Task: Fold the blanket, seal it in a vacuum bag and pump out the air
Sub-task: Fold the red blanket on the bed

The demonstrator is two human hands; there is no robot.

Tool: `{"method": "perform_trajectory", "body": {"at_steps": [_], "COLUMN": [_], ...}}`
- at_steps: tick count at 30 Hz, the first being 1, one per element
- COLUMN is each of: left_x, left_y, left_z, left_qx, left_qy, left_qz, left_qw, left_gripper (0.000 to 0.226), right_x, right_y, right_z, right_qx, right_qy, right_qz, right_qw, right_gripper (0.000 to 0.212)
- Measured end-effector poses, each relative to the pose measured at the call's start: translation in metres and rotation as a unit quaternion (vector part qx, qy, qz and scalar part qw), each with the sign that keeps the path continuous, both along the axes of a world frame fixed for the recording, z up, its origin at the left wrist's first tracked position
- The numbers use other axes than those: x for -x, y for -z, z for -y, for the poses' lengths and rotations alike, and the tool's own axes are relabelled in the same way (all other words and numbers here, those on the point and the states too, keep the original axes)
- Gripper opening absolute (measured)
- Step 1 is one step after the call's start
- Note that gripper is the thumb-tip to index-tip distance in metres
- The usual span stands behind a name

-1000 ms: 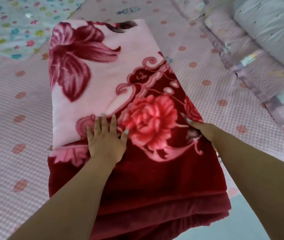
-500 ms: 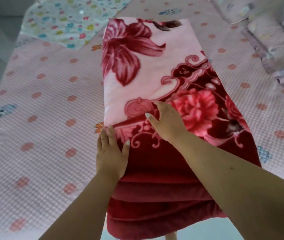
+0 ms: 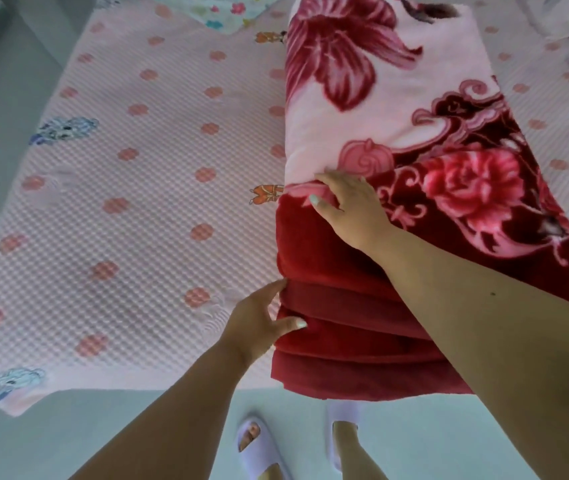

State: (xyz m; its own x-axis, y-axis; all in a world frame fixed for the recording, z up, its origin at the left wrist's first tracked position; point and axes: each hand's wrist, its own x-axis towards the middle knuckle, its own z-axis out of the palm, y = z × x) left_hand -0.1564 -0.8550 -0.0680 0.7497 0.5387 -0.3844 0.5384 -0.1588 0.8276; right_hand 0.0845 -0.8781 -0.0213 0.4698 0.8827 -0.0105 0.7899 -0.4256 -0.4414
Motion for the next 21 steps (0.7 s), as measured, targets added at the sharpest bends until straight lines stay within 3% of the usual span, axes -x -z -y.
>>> {"method": "perform_trajectory", "body": {"at_steps": [2,5,10,13,15,17,18,19,21], "left_x": [-0.01,-0.025,-0.006,0.038,0.062,0.066,0.06,0.05,0.024], "left_y": [0.001,-0.003,-0.029,-0.036,-0.033,-0.029,-0.027,-0.023,-0.014], "left_z": [-0.013,-0.028,-0.046,-0.024,-0.005,0.004,0.008,0.011,0.014], "left_qx": [-0.066,-0.171,-0.242,-0.249,-0.175,0.019,0.141,0.254,0.409], "left_qy": [0.005,0.098,0.231,0.276,0.248,0.119,0.017,-0.096,-0.264], "left_qz": [-0.006,0.006,-0.03,-0.011,-0.001,0.007,0.016,0.009,-0.056], "left_qw": [0.998,0.98,0.942,0.928,0.953,0.993,0.99,0.962,0.872], "left_gripper": [0.049,0.015,0.012,0.011,0.011,0.017,0.017,0.016,0.018], "right_x": [0.001,0.001,0.004,0.009,0.017,0.027,0.032,0.036,0.041], "right_y": [-0.001,-0.004,-0.015,-0.022,-0.023,-0.022,-0.021,-0.019,-0.017], "right_z": [-0.001,-0.001,-0.004,-0.009,-0.012,-0.014,-0.015,-0.014,-0.014], "right_qx": [-0.013,-0.014,0.003,0.006,0.012,0.019,0.015,0.007,-0.007], "right_qy": [0.007,0.013,-0.004,-0.007,-0.014,-0.023,-0.028,-0.03,-0.028], "right_qz": [-0.004,-0.01,0.014,-0.013,-0.037,-0.037,-0.031,-0.023,-0.01], "right_qw": [1.0,1.0,1.0,1.0,0.999,0.999,0.999,0.999,1.0], "right_gripper": [0.049,0.048,0.047,0.048,0.048,0.046,0.045,0.044,0.04]}}
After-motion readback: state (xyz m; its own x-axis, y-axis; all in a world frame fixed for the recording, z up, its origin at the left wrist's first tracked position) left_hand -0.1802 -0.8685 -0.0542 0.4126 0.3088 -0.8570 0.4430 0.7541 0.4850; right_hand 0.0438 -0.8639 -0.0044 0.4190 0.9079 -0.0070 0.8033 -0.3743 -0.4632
